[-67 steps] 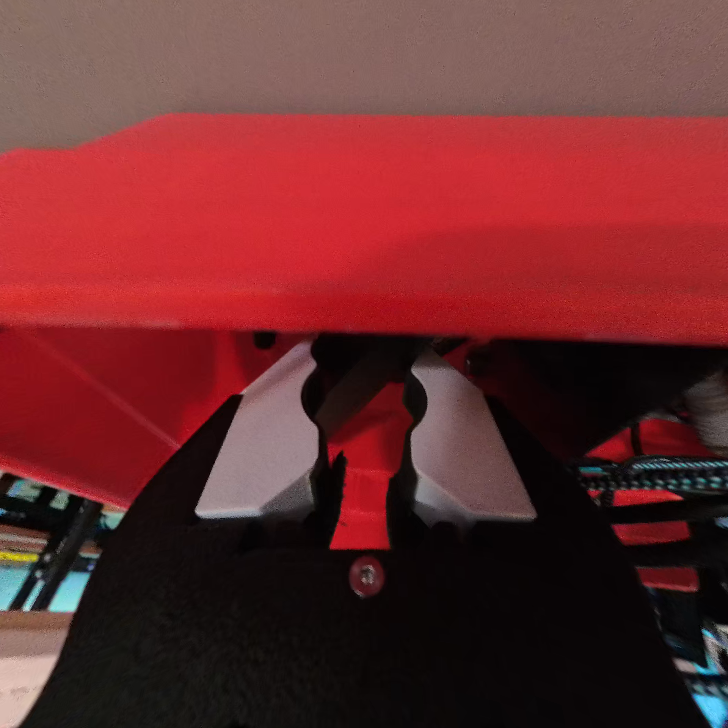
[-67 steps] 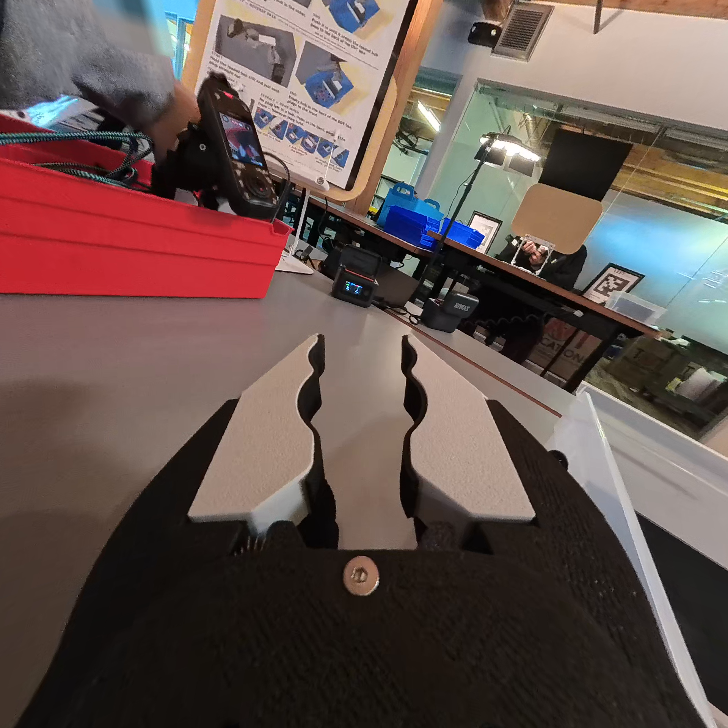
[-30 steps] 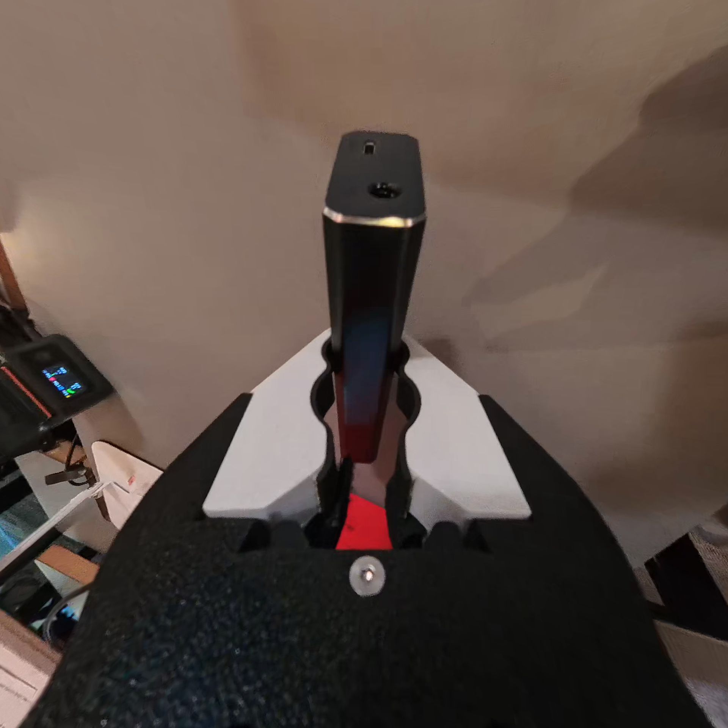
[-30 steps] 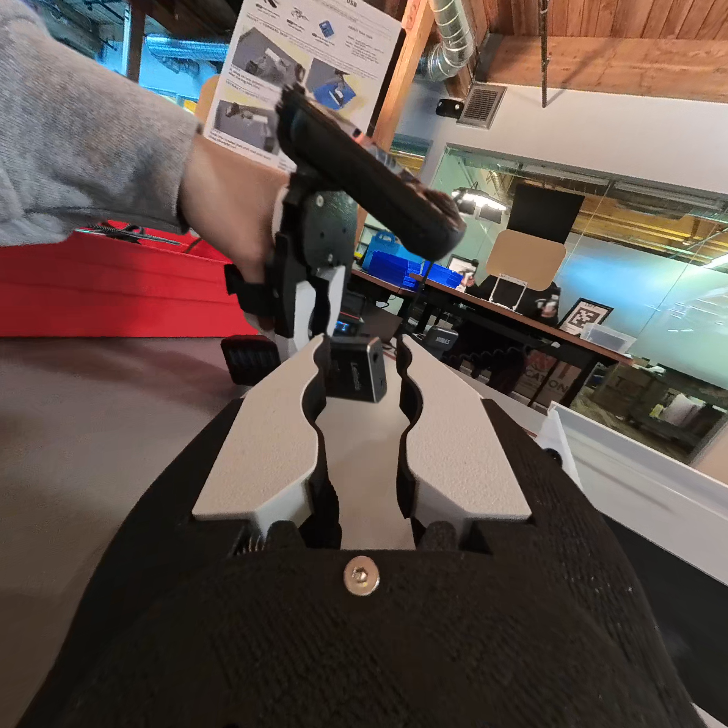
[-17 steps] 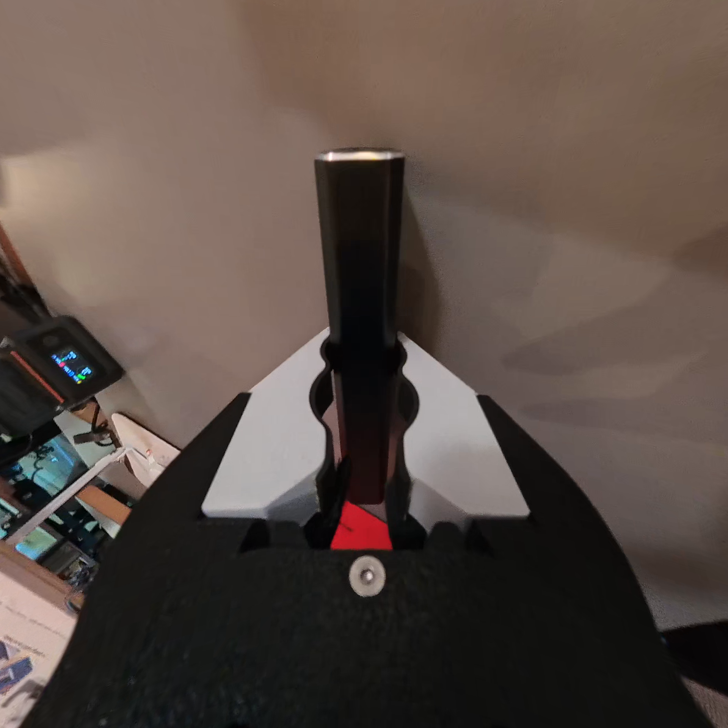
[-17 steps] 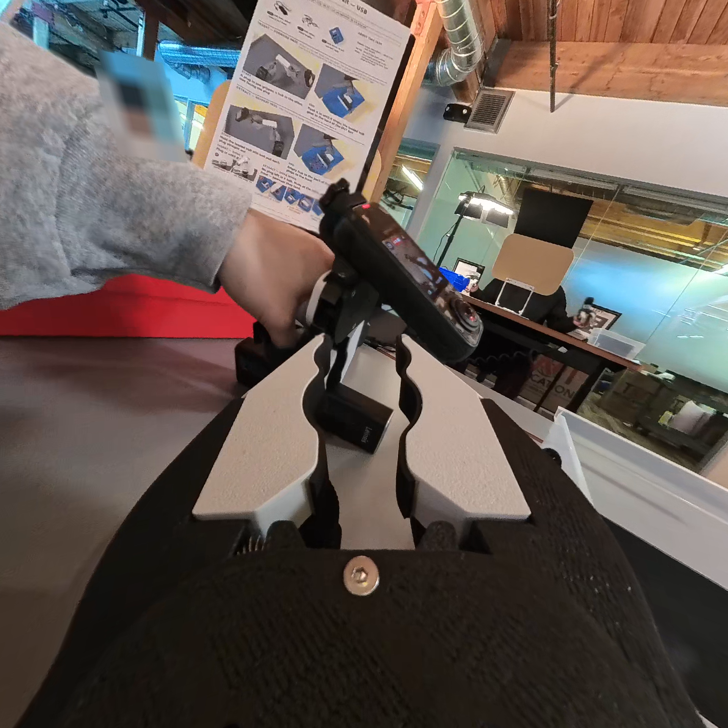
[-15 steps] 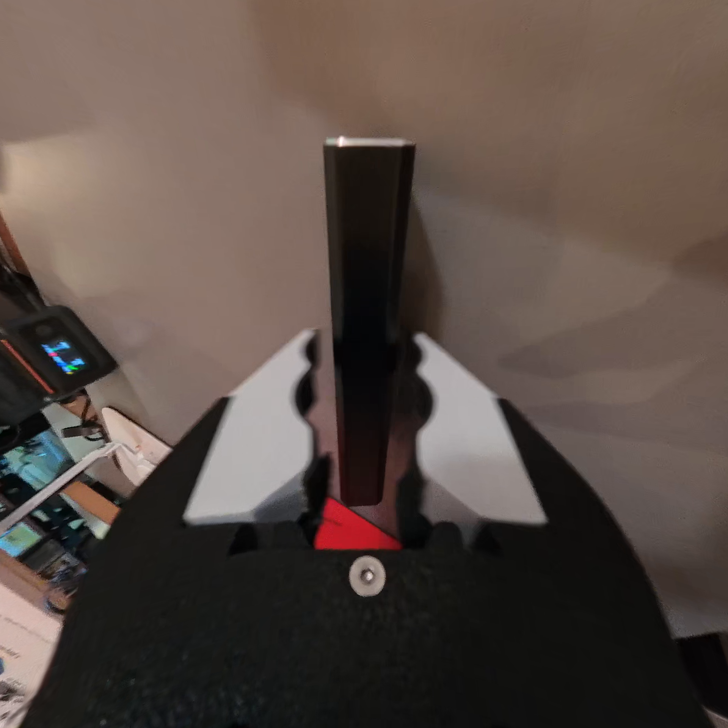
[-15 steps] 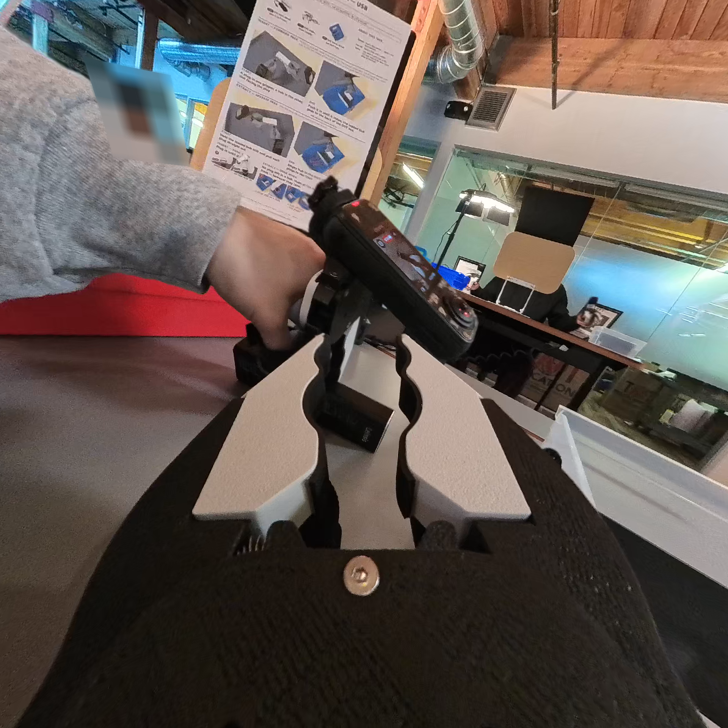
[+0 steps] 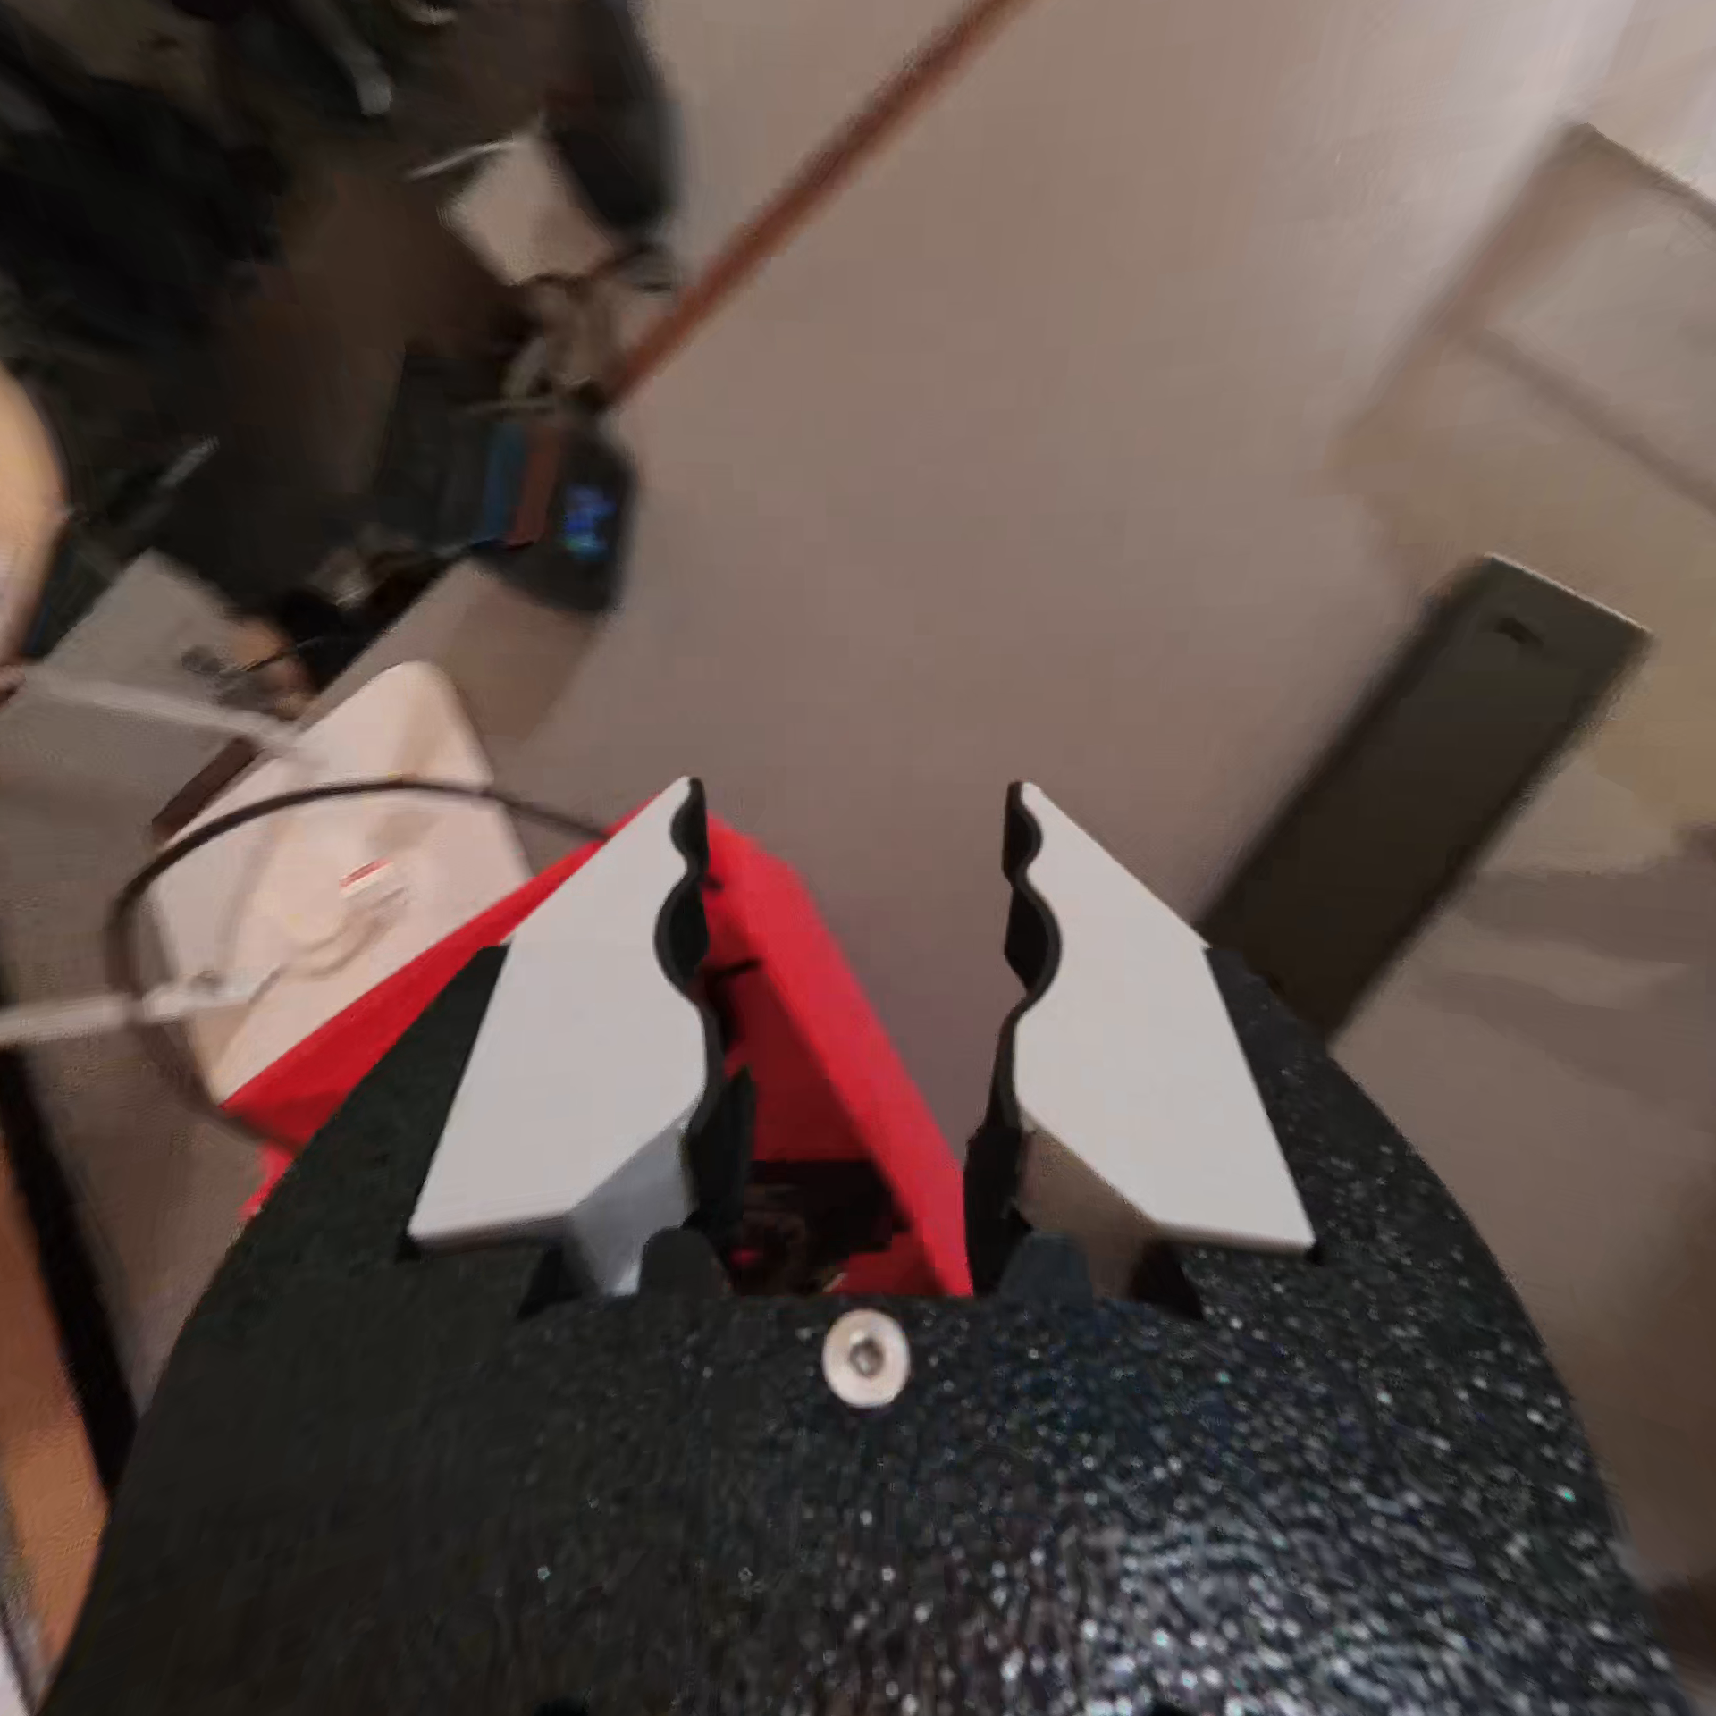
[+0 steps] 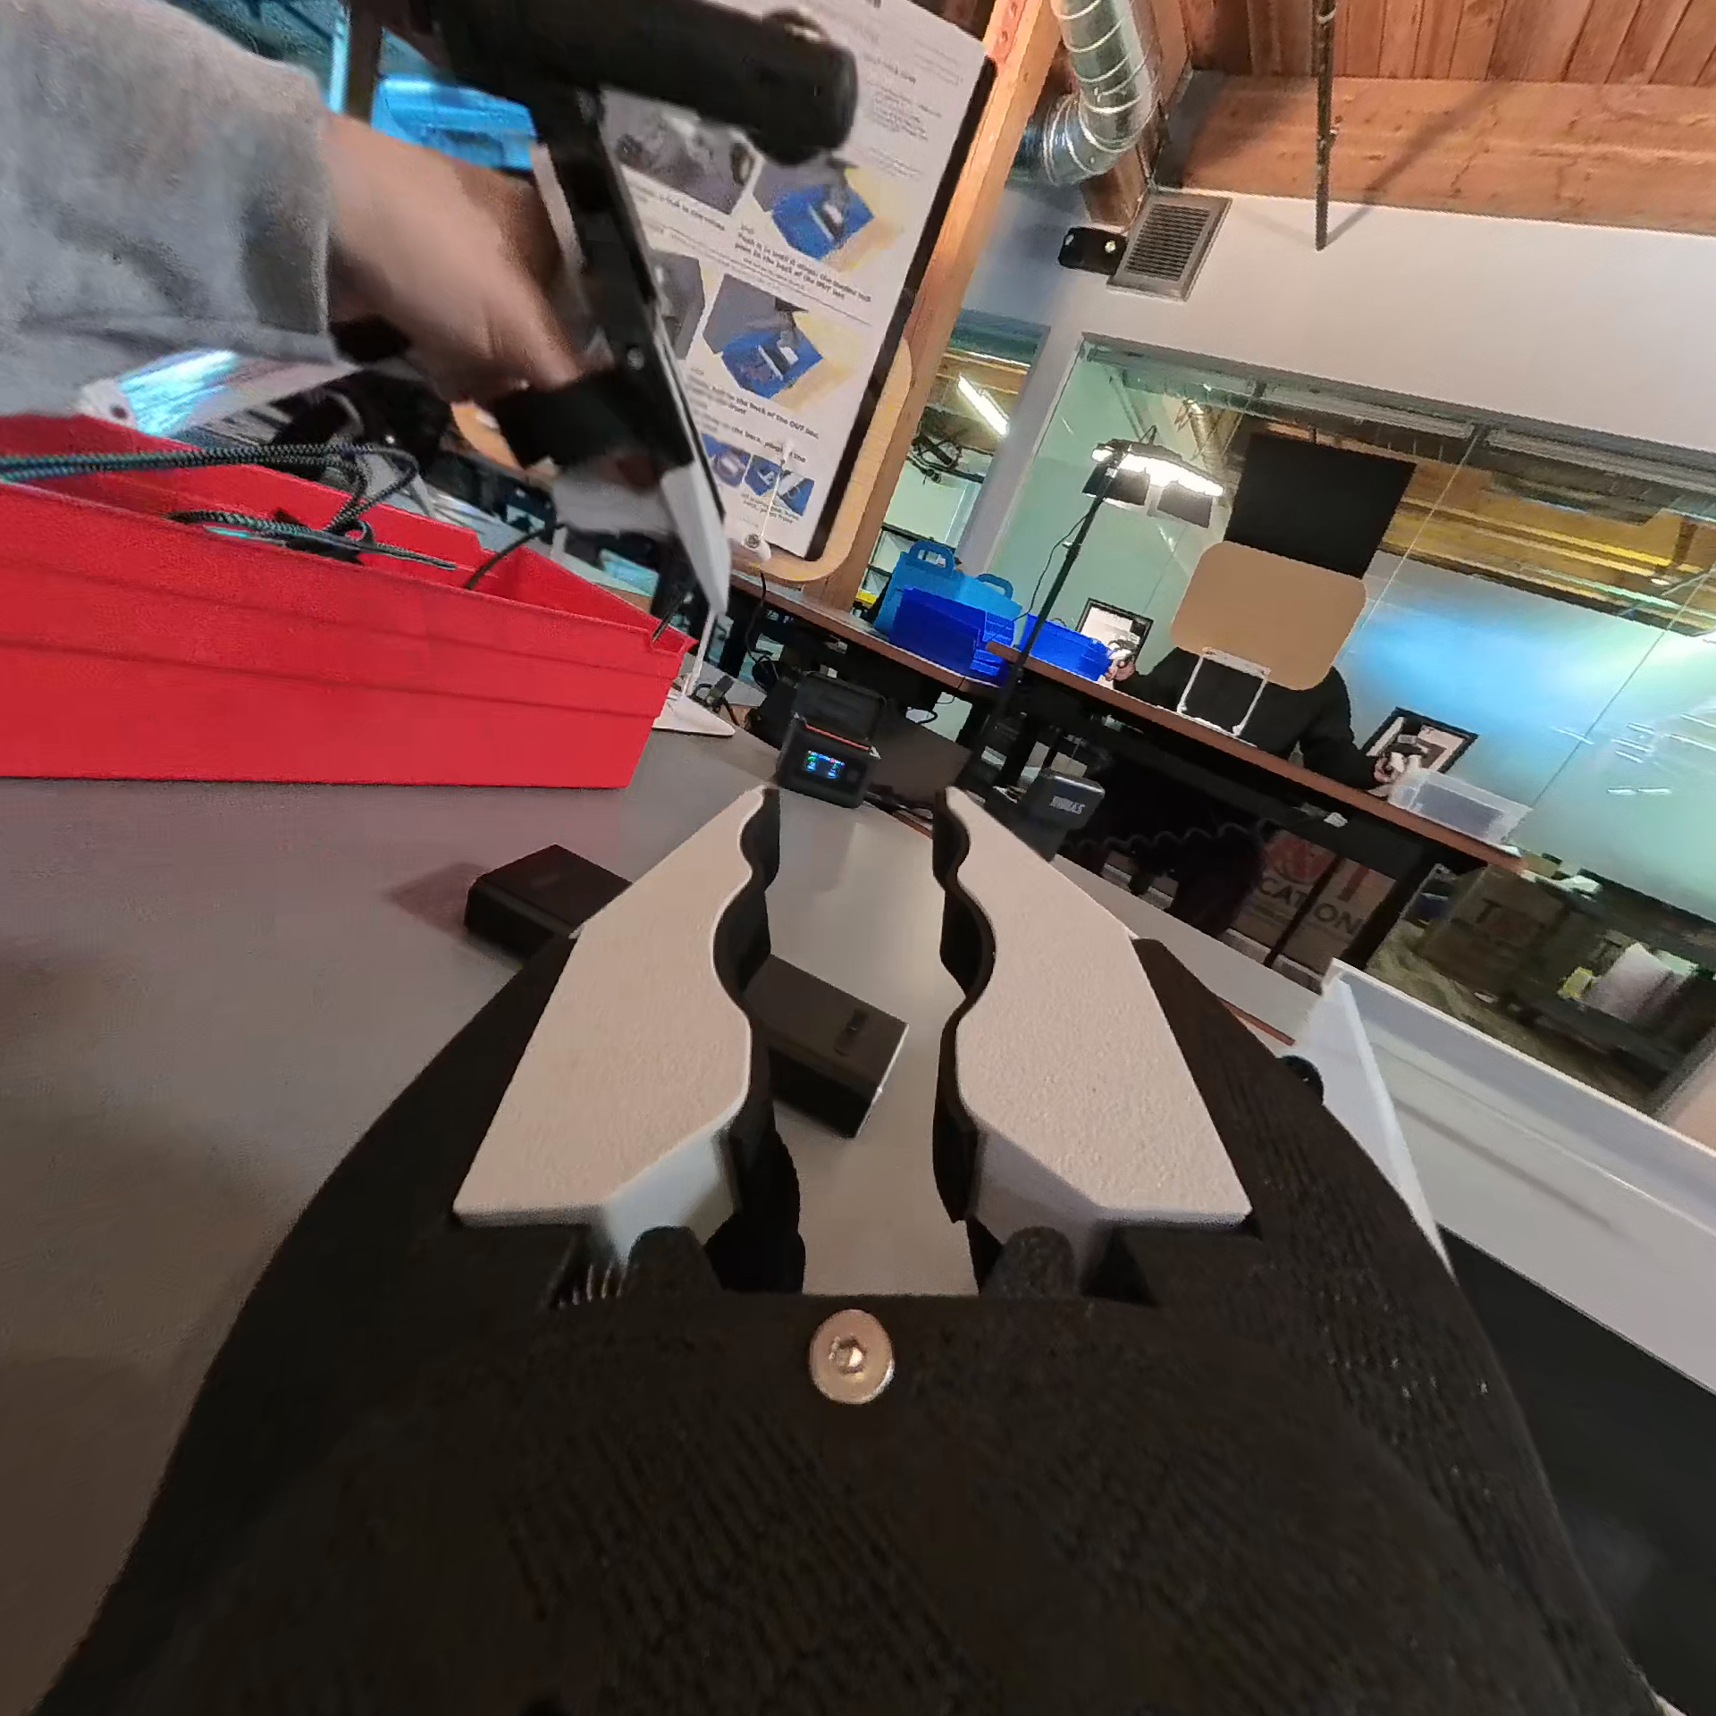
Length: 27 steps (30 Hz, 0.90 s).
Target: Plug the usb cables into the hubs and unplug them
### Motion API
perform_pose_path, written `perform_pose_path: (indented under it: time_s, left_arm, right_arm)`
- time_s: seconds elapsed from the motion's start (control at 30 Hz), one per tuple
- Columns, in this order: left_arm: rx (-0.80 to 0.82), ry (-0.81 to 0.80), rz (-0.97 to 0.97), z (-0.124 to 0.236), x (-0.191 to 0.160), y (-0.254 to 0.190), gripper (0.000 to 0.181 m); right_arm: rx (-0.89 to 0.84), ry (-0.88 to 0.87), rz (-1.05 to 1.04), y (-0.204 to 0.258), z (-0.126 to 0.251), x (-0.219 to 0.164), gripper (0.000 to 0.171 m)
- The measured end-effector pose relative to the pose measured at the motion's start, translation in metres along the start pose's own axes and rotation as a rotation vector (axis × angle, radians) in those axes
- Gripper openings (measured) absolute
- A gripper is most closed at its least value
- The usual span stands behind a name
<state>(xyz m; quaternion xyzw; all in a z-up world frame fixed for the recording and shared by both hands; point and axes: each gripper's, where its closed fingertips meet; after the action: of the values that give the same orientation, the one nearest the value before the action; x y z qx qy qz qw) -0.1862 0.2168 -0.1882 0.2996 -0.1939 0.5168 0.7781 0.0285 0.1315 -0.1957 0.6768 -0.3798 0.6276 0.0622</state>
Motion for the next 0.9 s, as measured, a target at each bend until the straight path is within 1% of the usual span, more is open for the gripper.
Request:
perform_pose_path:
  time_s: [0.03, 0.07, 0.13, 0.17, 0.2, 0.27, 0.33, 0.37, 0.5, 0.57, 0.67, 0.8, 0.9]
  left_arm:
    - [0.056, 0.010, 0.061, 0.000, -0.002, 0.025, 0.065]
    - [0.088, 0.039, 0.122, -0.004, -0.007, 0.047, 0.070]
    - [0.056, 0.061, 0.258, -0.018, -0.015, 0.071, 0.075]
    - [0.020, 0.036, 0.321, -0.026, -0.014, 0.078, 0.072]
    - [0.000, -0.007, 0.373, -0.033, -0.011, 0.085, 0.065]
    - [0.018, -0.081, 0.429, -0.041, -0.007, 0.102, 0.061]
    - [0.009, -0.071, 0.458, -0.051, -0.012, 0.105, 0.056]
    - [-0.019, -0.057, 0.468, -0.056, -0.014, 0.102, 0.051]
    - [-0.104, -0.005, 0.455, -0.063, -0.022, 0.088, 0.009]
    - [-0.111, -0.082, 0.428, -0.051, -0.009, 0.087, 0.002]
    - [-0.035, -0.214, 0.349, -0.015, 0.018, 0.097, 0.001]
    - [0.093, -0.368, 0.197, 0.052, 0.062, 0.104, 0.000]
    - [0.112, -0.454, 0.101, 0.104, 0.100, 0.092, 0.000]
  right_arm:
    - [0.003, 0.002, 0.003, 0.001, 0.000, 0.000, 0.031]
    - [0.004, 0.003, 0.006, 0.001, 0.000, -0.001, 0.032]
    - [0.007, 0.005, 0.010, 0.002, 0.000, -0.001, 0.031]
    - [0.007, 0.006, 0.010, 0.002, 0.000, -0.001, 0.031]
    - [0.008, 0.007, 0.010, 0.001, 0.000, -0.001, 0.031]
    - [0.009, 0.010, 0.008, 0.001, 0.000, -0.002, 0.031]
    - [0.011, 0.011, 0.007, 0.001, 0.000, -0.002, 0.031]
    - [0.013, 0.012, 0.007, 0.001, 0.000, -0.003, 0.031]
    - [0.017, 0.015, 0.007, 0.002, 0.000, -0.003, 0.031]
    - [0.016, 0.014, 0.005, 0.001, 0.000, -0.003, 0.031]
    - [0.017, 0.014, 0.002, 0.001, 0.000, -0.004, 0.031]
    - [0.019, 0.017, 0.005, 0.001, -0.001, -0.004, 0.031]
    - [0.014, 0.014, 0.004, 0.000, 0.000, -0.004, 0.031]
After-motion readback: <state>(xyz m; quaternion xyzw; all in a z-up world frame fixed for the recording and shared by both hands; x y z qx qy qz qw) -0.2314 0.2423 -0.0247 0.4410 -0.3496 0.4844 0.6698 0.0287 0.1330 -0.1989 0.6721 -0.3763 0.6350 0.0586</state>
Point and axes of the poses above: each gripper's, where its closed fingertips meet, z back along the fingers, x out of its top, y = z × x across the jaws, and after that the axes turned 2 degrees about z, right-handed
